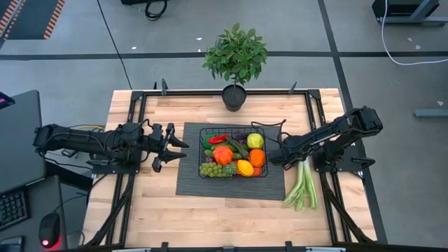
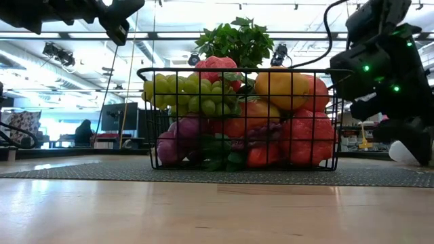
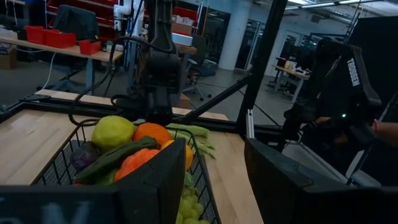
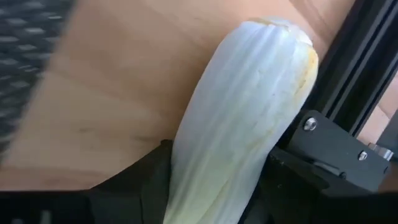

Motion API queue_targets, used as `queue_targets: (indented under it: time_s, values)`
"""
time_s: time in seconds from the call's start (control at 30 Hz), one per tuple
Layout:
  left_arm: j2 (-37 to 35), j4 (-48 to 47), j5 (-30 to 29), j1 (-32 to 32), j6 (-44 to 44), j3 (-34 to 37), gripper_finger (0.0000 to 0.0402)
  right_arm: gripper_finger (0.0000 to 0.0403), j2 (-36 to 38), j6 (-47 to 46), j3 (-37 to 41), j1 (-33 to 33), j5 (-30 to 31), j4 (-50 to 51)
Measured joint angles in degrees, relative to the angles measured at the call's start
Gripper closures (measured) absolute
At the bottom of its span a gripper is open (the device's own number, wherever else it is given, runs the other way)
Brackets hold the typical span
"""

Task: Build produce basket
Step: Put the celery into the wire basket

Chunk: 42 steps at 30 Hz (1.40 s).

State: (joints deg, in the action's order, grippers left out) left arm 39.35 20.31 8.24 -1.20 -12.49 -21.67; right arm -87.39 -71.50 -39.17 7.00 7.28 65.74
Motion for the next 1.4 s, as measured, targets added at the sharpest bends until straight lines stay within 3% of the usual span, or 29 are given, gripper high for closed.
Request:
queue_targets:
  time_s: [0.37, 1.0, 1.4]
  values:
    - [0.0, -0.1, 0.0, 0.0, -0.2, 0.0, 0.0230, 0.0183, 4.2, -0.9, -7.9, 1.2, 3.4, 11.8]
    - [0.0, -0.6, 0.0, -0.1, -0.3, 0.0, 0.0230, 0.0183, 17.6, -2.0, -12.4, 1.1, 12.0, 13.5]
    - [0.0, -0.7, 0.0, -0.1, -0.2, 0.0, 0.0230, 0.0183, 26.1, -0.5, -12.4, 2.7, 26.5, 12.8]
